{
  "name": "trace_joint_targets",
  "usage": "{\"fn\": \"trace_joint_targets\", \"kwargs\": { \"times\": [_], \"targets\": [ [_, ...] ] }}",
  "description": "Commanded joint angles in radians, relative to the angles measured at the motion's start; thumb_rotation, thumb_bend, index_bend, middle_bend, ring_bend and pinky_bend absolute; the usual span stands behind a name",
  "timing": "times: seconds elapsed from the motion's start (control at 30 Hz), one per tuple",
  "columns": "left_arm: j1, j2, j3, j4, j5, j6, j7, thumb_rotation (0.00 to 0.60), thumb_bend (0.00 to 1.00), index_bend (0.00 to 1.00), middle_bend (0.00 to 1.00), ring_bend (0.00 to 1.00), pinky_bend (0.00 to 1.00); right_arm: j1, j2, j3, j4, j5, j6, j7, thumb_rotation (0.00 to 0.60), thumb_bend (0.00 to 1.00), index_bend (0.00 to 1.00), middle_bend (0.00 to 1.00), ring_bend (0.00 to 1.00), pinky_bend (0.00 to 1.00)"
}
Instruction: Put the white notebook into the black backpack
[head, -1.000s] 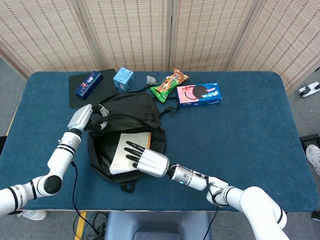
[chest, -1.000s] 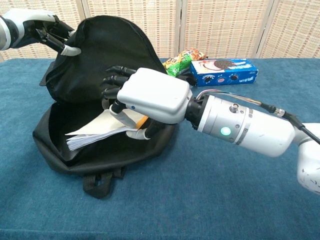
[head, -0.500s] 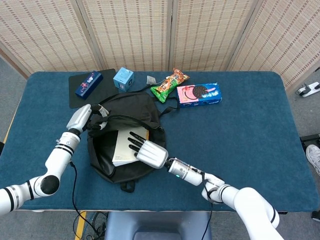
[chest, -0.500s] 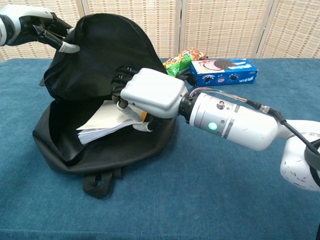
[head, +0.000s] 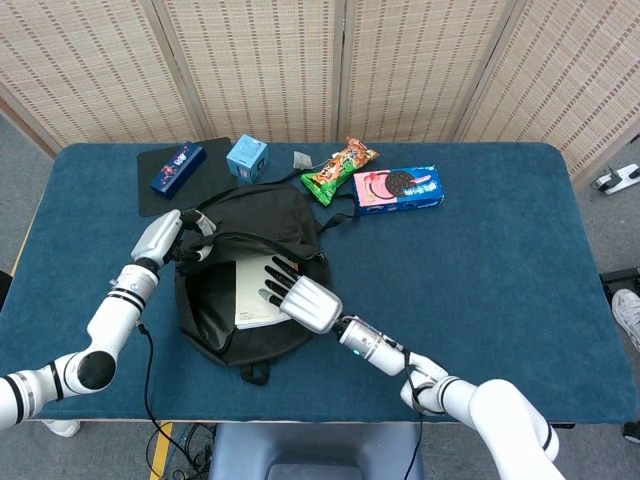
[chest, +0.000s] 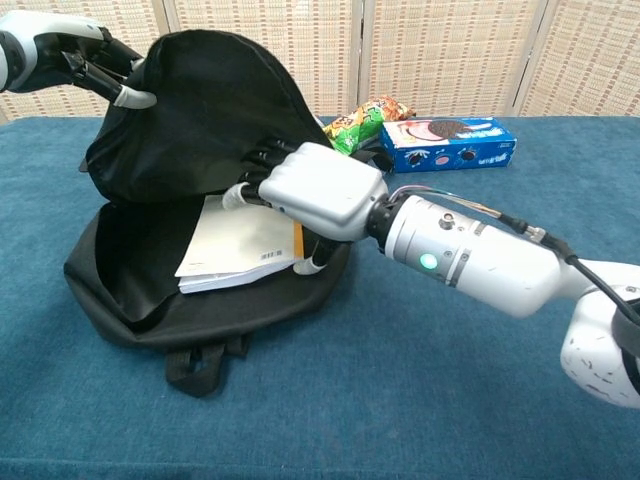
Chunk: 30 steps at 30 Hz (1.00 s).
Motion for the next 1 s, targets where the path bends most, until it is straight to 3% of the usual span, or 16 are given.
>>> {"fn": "trace_joint_targets", "kwargs": {
  "times": [0.03,0.27,0.4,0.5,0.63,0.83,1.0],
  "targets": [
    [0.004,0.0,0.003,-0.006,0.006,0.005,-0.003,0.6,0.57,0.75,0.37,0.35,0.25,-0.036,0.07,-0.024,-0.091,-0.003,0.026,-0.017,0.6,0.0,0.05,0.14,0.01,0.0],
    [0.038,0.013,0.026,-0.053,0.077,0.039,-0.012,0.6,0.55,0.48,0.3,0.32,0.25,-0.133,0.273,-0.068,-0.339,-0.002,0.098,-0.054,0.6,0.0,0.05,0.13,0.01,0.0],
    [0.066,0.024,0.041,-0.084,0.13,0.074,-0.017,0.6,0.45,0.3,0.24,0.27,0.25,-0.19,0.392,-0.093,-0.47,-0.004,0.145,-0.062,0.6,0.0,0.05,0.13,0.01,0.0],
    [0.093,0.032,0.052,-0.111,0.175,0.117,-0.017,0.6,0.4,0.22,0.2,0.24,0.25,-0.232,0.473,-0.109,-0.555,-0.006,0.186,-0.046,0.6,0.0,0.05,0.13,0.01,0.0],
    [0.13,0.045,0.069,-0.148,0.22,0.177,-0.009,0.6,0.37,0.19,0.19,0.23,0.25,-0.288,0.574,-0.125,-0.649,-0.001,0.23,-0.029,0.6,0.0,0.05,0.15,0.01,0.0],
    [0.196,0.079,0.104,-0.192,0.268,0.259,0.012,0.6,0.37,0.2,0.19,0.23,0.25,-0.368,0.697,-0.124,-0.745,0.056,0.269,0.019,0.6,0.06,0.13,0.23,0.12,0.18],
    [0.266,0.094,0.143,-0.193,0.324,0.346,0.025,0.6,0.37,0.21,0.19,0.23,0.25,-0.431,0.773,-0.118,-0.782,0.11,0.292,0.07,0.6,0.28,0.27,0.33,0.26,0.38]
  ]
}}
